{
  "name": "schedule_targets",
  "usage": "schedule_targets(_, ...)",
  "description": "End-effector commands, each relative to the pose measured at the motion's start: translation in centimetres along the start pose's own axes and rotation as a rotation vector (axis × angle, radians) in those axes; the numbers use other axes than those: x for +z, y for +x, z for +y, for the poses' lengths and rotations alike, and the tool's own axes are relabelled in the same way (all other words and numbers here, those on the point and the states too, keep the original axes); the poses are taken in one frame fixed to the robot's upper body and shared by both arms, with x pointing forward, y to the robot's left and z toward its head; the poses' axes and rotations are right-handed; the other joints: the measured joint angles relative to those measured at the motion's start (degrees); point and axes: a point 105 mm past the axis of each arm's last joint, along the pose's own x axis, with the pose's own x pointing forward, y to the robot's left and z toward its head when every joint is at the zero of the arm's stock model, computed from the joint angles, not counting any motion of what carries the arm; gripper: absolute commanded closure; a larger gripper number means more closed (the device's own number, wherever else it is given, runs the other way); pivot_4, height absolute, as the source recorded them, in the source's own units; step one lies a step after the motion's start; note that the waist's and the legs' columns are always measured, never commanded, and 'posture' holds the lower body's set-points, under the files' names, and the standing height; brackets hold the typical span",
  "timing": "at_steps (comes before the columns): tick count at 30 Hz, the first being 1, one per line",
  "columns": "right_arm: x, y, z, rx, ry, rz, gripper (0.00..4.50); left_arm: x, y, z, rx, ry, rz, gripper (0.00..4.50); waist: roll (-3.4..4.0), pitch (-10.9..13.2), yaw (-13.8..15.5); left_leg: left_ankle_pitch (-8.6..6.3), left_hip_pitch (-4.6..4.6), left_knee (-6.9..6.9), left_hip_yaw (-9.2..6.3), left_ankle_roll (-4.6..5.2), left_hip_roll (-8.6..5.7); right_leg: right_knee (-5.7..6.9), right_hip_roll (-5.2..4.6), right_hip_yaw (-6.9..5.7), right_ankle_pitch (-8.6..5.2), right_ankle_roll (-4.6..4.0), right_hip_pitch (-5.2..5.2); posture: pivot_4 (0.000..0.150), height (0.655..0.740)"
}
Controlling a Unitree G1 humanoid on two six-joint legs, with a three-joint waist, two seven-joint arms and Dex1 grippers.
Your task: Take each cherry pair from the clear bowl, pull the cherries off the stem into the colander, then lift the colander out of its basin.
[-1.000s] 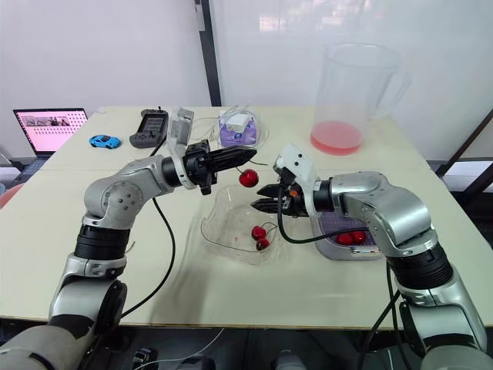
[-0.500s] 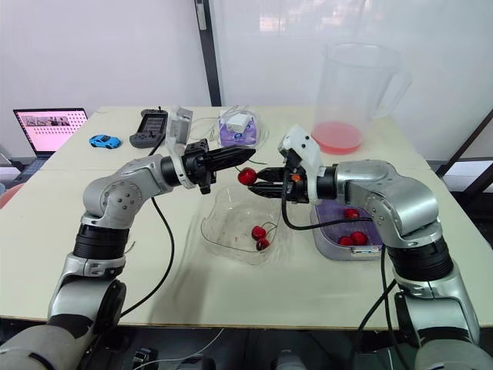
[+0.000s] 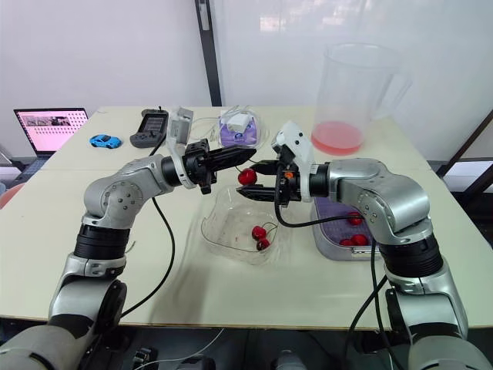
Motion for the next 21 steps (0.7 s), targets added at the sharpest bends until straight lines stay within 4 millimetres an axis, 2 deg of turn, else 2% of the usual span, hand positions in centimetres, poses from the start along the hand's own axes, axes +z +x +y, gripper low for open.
schedule_targets(1, 1.8, 0.1, 0.3, 0.005, -0.045, -0.049, 1.61, 1.5, 0.1, -0.4, -0.017, 0.054, -0.039, 4.50, 0.00, 0.0, 0.0, 0.00, 0.00, 0.00, 0.00, 0.00, 0.00, 0.00, 0.00, 0.00, 0.00, 0.00, 0.00, 0.150, 0.7332)
schedule_targets(3, 1.8, 0.2, 0.3, 0.004, -0.042, -0.052, 2.24, 1.5, 0.2, -0.5, -0.019, 0.055, -0.041, 4.50, 0.00, 0.0, -0.1, 0.00, 0.00, -0.01, 0.00, -0.01, 0.00, 0.00, 0.00, 0.00, 0.00, 0.00, 0.00, 0.150, 0.7332)
schedule_targets(5, 1.8, 0.2, 0.2, 0.002, -0.044, -0.051, 3.26, 1.5, 0.2, -0.5, -0.020, 0.056, -0.042, 4.50, 0.00, 0.0, 0.0, 0.00, 0.00, 0.00, 0.00, 0.00, 0.00, 0.00, 0.01, 0.00, 0.00, 0.00, 0.00, 0.150, 0.7332)
schedule_targets(18, 0.9, 0.2, 0.3, 0.011, -0.045, -0.012, 3.26, 1.6, 0.2, -0.3, -0.013, 0.060, -0.044, 4.50, 0.00, 0.0, 0.0, 0.00, 0.00, 0.00, 0.00, 0.01, 0.00, 0.00, 0.00, 0.00, 0.00, 0.00, 0.00, 0.150, 0.7332)
schedule_targets(21, -0.7, -0.2, 0.2, 0.010, -0.035, 0.059, 3.26, 1.6, 0.1, -0.3, -0.010, 0.062, -0.046, 4.50, 0.00, 0.0, 0.0, 0.00, 0.00, -0.01, 0.00, 0.01, 0.00, 0.00, 0.00, 0.00, 0.00, 0.00, 0.00, 0.150, 0.7332)
